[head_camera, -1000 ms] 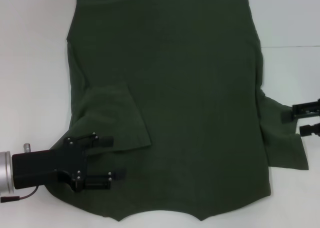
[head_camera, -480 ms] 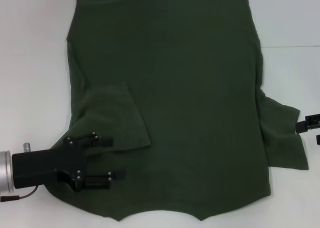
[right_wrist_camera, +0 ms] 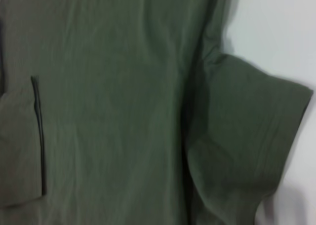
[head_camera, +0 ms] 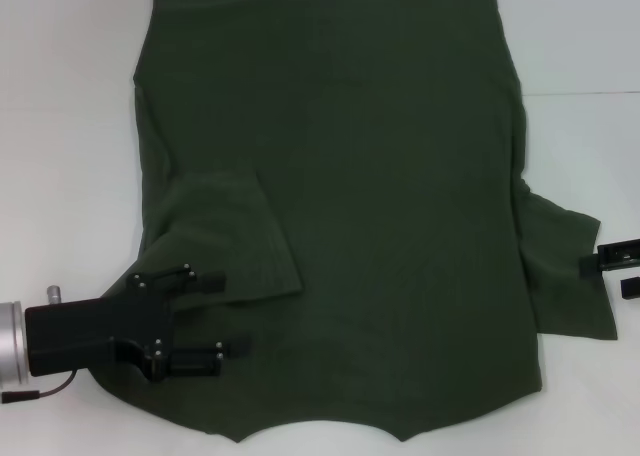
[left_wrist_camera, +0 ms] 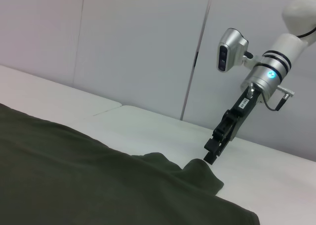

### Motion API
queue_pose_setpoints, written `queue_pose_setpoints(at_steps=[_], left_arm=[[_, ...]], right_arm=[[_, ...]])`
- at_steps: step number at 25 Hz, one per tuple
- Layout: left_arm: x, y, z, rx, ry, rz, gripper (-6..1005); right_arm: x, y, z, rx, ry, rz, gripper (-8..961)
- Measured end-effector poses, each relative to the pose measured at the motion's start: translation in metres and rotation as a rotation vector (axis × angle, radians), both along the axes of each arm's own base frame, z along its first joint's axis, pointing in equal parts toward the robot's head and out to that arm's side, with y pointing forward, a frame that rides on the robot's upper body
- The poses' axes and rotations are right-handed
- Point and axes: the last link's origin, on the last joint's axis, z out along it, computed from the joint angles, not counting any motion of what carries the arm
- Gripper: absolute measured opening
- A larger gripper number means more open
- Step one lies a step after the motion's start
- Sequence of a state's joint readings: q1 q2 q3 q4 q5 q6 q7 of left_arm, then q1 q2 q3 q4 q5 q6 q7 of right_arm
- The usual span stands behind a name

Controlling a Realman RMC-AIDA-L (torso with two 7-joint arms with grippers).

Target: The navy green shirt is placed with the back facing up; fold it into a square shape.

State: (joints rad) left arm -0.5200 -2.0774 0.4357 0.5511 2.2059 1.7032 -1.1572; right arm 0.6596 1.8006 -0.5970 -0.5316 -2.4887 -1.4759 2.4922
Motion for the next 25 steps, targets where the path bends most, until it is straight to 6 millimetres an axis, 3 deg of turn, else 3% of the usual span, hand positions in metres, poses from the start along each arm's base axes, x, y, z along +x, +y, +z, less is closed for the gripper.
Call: queue_pose_setpoints(at_steps=[25], left_arm=[[0.0, 0.0, -0.003, 0.001, 0.0, 0.0, 908]], right_arm=[[-0.001, 0.005, -0.024, 0.029, 0.007, 0.053, 924]])
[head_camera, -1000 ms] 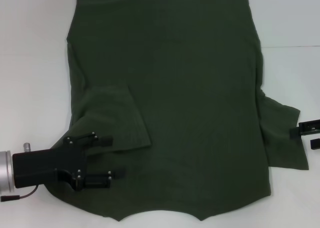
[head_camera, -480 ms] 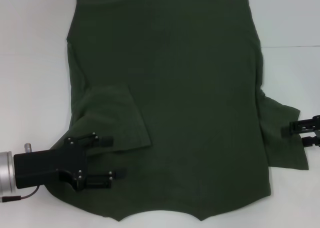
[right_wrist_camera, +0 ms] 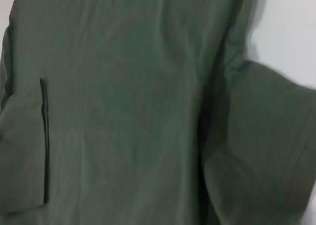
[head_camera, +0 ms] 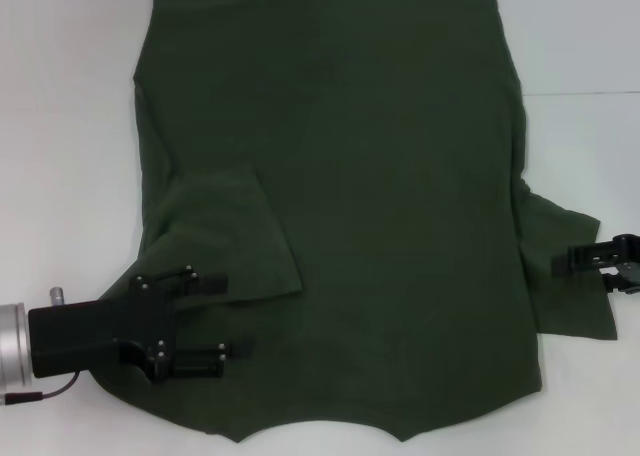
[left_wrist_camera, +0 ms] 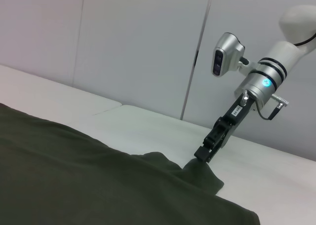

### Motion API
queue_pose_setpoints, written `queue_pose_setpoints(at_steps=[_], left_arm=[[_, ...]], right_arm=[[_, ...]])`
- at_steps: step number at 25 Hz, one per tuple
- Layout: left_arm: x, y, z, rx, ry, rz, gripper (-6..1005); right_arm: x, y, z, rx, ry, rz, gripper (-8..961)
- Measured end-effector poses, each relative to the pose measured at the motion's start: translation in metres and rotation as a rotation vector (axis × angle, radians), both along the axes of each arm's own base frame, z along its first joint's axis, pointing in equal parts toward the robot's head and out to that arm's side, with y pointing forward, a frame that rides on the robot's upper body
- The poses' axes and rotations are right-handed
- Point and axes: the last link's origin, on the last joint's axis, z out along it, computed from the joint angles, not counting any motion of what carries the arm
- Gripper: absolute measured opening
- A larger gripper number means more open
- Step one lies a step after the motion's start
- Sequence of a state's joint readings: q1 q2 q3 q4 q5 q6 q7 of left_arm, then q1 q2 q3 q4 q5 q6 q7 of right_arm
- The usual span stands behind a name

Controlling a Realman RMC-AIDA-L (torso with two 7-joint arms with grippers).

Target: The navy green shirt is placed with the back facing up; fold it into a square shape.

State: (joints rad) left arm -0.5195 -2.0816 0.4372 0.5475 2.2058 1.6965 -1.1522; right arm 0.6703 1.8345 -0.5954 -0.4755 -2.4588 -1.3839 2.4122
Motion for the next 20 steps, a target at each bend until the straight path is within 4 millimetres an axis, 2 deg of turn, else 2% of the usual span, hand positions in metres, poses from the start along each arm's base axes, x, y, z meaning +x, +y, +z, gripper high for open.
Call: queue_pose_setpoints(at_steps=[3, 20], left_arm=[[0.0001, 0.0001, 0.0, 0.0, 0.0, 0.0, 908], [0.0007, 0.0005, -0.0006, 0.0, 0.0, -0.001, 907]], right_arm=[[0.0005, 0.0006, -0.0008, 0.004, -0.006, 0.0, 924], [0.0019, 0.0014, 0.0004, 0.001, -0.025, 0.003, 370]])
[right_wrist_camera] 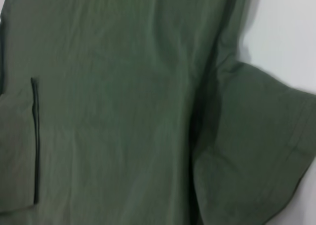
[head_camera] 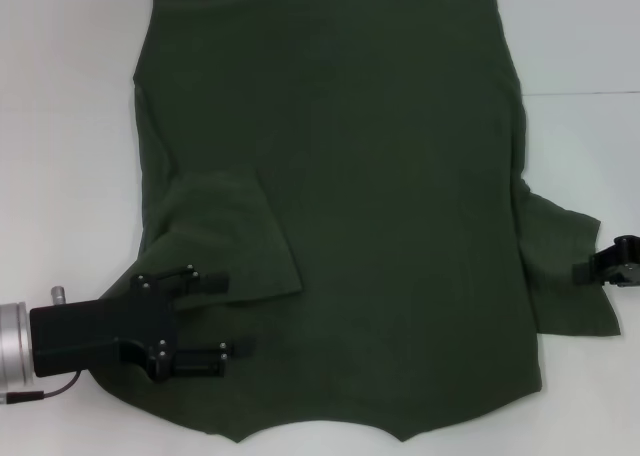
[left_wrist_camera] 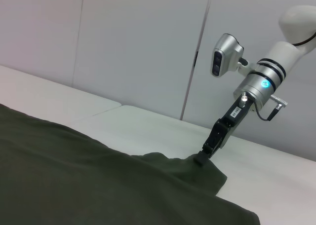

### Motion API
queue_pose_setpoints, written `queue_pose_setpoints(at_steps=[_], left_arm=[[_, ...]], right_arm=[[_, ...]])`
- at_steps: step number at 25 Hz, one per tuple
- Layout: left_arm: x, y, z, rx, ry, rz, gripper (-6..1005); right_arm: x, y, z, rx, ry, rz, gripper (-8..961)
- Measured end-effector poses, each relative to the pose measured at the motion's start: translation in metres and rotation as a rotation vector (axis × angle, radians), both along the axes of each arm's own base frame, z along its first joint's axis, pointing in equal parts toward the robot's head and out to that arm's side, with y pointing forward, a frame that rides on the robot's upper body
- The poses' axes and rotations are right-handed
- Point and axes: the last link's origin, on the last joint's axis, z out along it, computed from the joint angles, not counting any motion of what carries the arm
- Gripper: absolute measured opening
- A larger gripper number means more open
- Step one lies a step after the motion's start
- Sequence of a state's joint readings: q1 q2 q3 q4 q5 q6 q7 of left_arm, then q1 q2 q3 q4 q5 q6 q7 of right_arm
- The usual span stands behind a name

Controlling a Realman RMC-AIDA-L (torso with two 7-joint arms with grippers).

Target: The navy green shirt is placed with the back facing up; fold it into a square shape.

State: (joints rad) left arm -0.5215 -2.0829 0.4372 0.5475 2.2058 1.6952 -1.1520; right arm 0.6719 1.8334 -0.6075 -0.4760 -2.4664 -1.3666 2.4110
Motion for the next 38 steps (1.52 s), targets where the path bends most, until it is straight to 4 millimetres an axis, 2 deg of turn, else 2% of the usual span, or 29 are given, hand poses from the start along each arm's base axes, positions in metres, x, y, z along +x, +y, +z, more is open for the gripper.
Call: queue_pose_setpoints(at_steps=[8, 13, 20, 27, 32, 38], left_arm=[[0.0, 0.0, 0.0, 0.001, -0.001, 0.0, 906], [0.0, 0.0, 0.0, -0.001, -0.004, 0.003, 906], [0.001, 0.0, 0.001, -0.013, -0.015, 0.022, 906], [0.001, 0.001, 0.003, -0.021, -0.023, 0.048, 905], [0.0, 0.001, 0.004, -0.024, -0.031, 0.064, 905], [0.001, 0.001, 0.005, -0.028, -0.038, 0.078, 905]], right_arm=[[0.001, 0.001, 0.003, 0.003, -0.01, 0.011, 74], [0.002, 0.001, 0.015, 0.002, -0.021, 0.023, 11], [-0.006, 0.006, 0.049, 0.013, -0.06, 0.079, 11], [-0.019, 0.018, 0.072, 0.019, -0.162, 0.145, 11], [-0.024, 0.025, 0.08, 0.038, -0.201, 0.176, 10], [-0.041, 0.038, 0.086, 0.04, -0.256, 0.239, 10]])
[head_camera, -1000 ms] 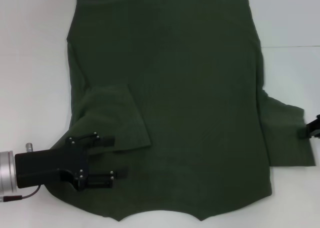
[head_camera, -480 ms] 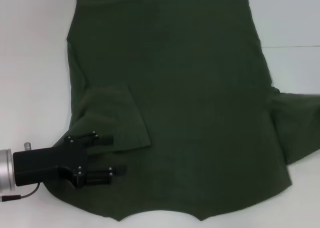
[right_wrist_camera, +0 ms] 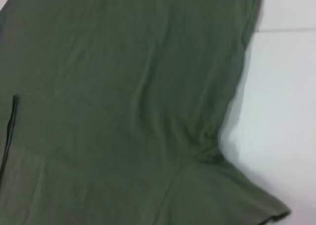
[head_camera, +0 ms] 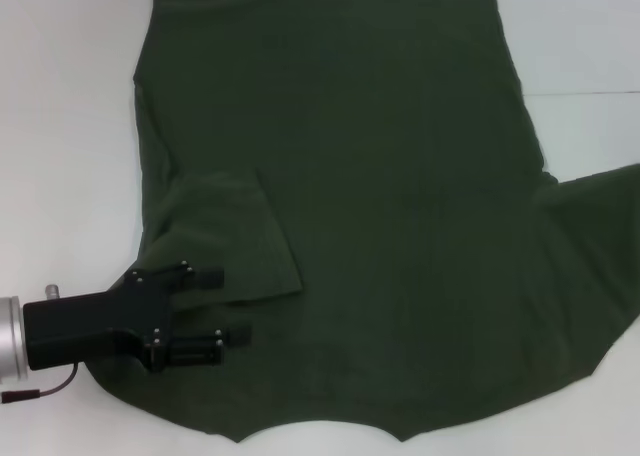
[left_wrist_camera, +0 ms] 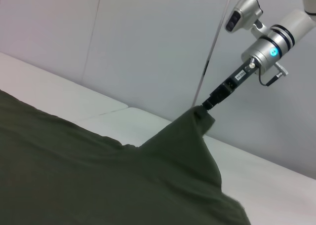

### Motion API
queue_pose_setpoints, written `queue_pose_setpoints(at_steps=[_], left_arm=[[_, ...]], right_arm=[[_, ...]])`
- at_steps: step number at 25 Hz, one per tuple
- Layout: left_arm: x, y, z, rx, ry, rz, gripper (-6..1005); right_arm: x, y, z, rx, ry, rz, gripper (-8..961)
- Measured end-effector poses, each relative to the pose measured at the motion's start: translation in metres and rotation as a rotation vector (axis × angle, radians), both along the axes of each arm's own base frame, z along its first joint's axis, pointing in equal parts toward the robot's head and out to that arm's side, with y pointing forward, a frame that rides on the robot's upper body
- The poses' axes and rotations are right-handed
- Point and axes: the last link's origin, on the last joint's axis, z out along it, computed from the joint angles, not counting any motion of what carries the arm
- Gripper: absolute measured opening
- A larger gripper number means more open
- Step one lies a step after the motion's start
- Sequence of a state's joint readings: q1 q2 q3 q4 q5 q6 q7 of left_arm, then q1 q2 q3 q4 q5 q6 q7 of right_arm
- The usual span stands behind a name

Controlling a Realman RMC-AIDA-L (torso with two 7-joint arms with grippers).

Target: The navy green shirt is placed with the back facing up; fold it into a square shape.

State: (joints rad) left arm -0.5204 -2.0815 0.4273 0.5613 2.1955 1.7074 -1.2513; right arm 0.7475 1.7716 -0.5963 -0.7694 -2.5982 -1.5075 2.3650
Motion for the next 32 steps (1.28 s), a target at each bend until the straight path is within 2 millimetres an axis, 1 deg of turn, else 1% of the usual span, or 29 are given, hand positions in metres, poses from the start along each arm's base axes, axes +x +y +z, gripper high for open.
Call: queue_pose_setpoints(at_steps=[5, 7, 10, 14, 15, 18, 22, 27, 29, 32], left_arm=[[0.0, 0.0, 0.0, -0.004, -0.005, 0.006, 907], [0.0, 0.0, 0.0, -0.004, -0.006, 0.008, 907], [0.001, 0.0, 0.0, -0.005, -0.008, 0.01, 906], [0.001, 0.001, 0.002, -0.006, -0.007, 0.012, 906], [0.001, 0.001, 0.002, -0.006, -0.007, 0.012, 906], [0.001, 0.001, 0.003, -0.004, -0.008, 0.014, 907], [0.001, 0.001, 0.003, -0.007, -0.009, 0.019, 908], [0.001, 0.002, 0.005, -0.005, -0.008, 0.021, 908], [0.001, 0.003, 0.005, -0.003, -0.006, 0.022, 907], [0.001, 0.003, 0.005, -0.001, -0.004, 0.022, 907]], right_arm=[[-0.018, 0.012, -0.003, -0.006, -0.013, 0.054, 10], [-0.028, 0.017, -0.009, -0.021, -0.003, 0.076, 10], [-0.048, 0.025, -0.025, -0.063, 0.015, 0.108, 10], [-0.073, 0.034, -0.053, -0.133, 0.025, 0.141, 11], [-0.077, 0.036, -0.058, -0.142, 0.023, 0.145, 11], [-0.091, 0.043, -0.083, -0.183, 0.014, 0.158, 11], [-0.106, 0.045, -0.112, -0.233, 0.002, 0.176, 10], [-0.119, 0.044, -0.135, -0.258, -0.016, 0.194, 10], [-0.122, 0.045, -0.143, -0.249, -0.019, 0.201, 11], [-0.125, 0.047, -0.15, -0.229, -0.015, 0.211, 79]])
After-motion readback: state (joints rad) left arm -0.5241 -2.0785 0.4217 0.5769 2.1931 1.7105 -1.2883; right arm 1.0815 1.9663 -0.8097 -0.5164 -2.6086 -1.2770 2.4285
